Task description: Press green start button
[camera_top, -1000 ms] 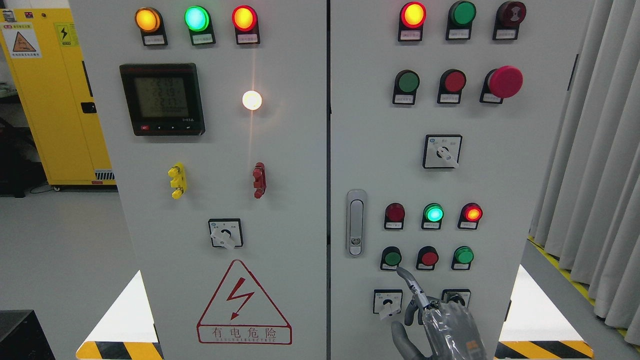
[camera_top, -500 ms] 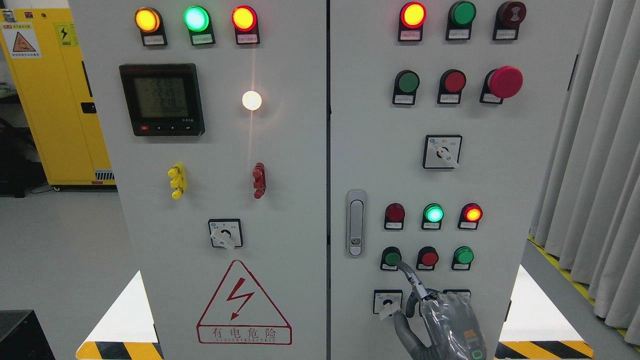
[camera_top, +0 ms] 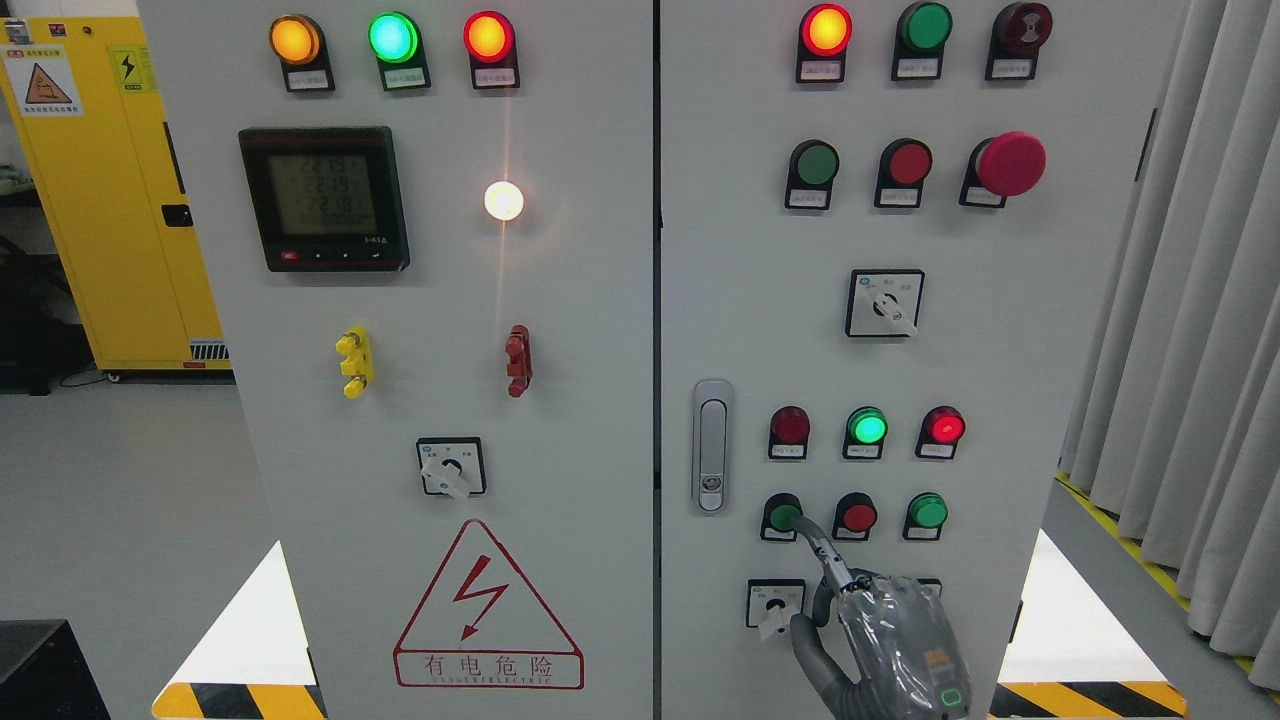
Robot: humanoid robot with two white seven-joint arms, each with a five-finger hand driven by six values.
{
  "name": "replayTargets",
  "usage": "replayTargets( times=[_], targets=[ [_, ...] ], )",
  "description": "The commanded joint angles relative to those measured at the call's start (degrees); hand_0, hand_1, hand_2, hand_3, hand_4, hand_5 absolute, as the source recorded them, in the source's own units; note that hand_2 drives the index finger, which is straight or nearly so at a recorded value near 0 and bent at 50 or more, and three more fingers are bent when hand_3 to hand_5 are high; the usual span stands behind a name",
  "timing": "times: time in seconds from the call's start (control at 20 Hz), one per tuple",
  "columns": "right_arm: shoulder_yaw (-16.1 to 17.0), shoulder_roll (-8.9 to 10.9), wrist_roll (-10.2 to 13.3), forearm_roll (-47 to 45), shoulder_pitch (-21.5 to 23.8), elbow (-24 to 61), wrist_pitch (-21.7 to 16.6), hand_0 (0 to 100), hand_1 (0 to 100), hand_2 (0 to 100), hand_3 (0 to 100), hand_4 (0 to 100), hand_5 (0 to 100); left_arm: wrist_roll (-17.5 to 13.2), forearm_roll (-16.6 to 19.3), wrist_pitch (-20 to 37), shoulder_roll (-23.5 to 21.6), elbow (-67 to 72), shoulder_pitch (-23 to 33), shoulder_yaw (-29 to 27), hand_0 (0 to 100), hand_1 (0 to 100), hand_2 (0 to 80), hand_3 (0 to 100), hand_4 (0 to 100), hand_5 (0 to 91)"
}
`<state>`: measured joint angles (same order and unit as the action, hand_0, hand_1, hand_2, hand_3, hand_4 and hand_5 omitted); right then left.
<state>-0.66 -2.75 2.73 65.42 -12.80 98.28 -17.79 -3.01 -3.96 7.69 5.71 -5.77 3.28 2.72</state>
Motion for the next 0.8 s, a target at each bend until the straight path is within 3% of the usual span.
replayTargets(
  times=[0.0,0.75],
  targets=[
    [-2.0,0.02,0.0,0.2,-0.3,-0.7,0.1,66,94,0,74,83,89,0.0,0.0,0.0,0.0,0.0,0.0,0.0,12,56,0.0,0,0,0.0],
    [-1.6,0.02,0.1,-0.2,-1.2,-2.7,0.7,69,94,0,75,83,89,0.0,0.0,0.0,0.0,0.0,0.0,0.0,12,56,0.0,0,0,0.0]
  ],
)
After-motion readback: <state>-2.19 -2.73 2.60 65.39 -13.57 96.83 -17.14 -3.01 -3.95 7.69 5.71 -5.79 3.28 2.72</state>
